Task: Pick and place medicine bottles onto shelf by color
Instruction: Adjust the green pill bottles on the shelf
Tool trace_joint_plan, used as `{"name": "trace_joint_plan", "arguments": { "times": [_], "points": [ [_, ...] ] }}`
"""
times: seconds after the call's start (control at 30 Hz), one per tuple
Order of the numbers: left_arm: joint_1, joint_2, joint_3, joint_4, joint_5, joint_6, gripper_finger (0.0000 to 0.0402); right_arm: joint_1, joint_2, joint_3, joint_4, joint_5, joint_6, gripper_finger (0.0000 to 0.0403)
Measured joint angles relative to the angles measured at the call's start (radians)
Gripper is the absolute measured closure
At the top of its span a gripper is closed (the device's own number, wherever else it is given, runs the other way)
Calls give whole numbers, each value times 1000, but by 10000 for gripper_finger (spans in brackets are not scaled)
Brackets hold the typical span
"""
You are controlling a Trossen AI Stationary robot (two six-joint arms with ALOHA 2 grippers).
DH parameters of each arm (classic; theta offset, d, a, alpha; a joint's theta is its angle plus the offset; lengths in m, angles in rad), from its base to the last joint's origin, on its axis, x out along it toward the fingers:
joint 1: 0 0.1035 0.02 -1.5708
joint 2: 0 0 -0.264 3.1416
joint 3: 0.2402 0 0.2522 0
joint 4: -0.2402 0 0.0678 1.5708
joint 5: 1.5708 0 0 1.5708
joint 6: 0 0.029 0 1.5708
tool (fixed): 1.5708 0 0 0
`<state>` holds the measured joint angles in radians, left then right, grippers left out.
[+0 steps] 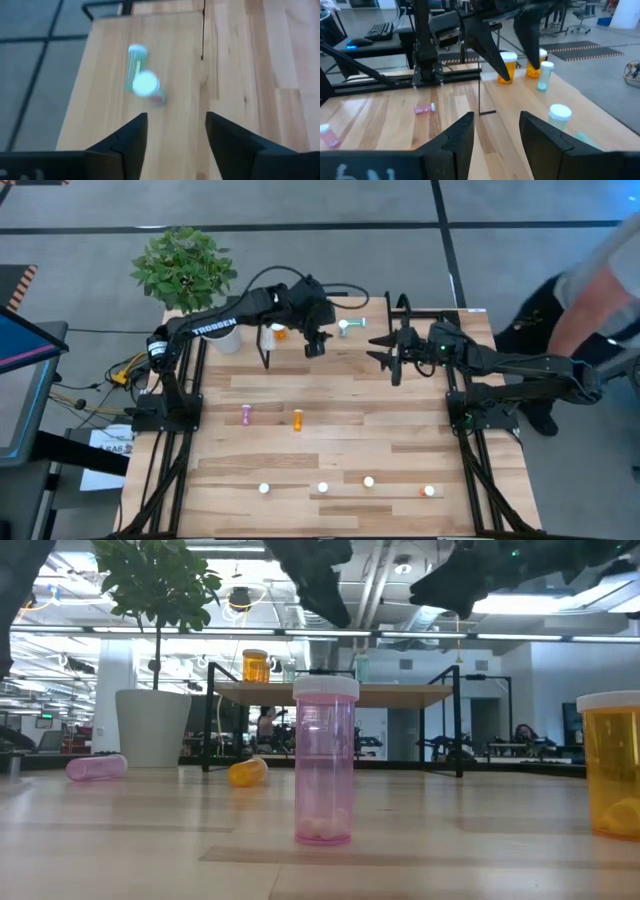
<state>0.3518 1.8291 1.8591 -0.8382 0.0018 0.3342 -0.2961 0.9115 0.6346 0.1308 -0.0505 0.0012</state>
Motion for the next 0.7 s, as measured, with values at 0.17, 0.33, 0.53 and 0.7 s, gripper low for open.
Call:
{"name": "trace_joint_plan", "arguments": {
  "times": [0.17, 0.33, 0.53, 0.7],
  "points": [
    [-19, 35, 1, 134, -26, 30, 140, 10, -17, 0, -26, 1, 6, 223],
    [-10, 104, 11, 149, -5, 59, 113, 14, -8, 0, -29, 3, 5, 223],
    [27, 138, 17, 150, -12, 21, 118, 14, -6, 0, -26, 3, 6, 223],
    [46, 137, 18, 171, -5, -4, 128, 14, -6, 0, -26, 3, 2, 223]
  ]
}}
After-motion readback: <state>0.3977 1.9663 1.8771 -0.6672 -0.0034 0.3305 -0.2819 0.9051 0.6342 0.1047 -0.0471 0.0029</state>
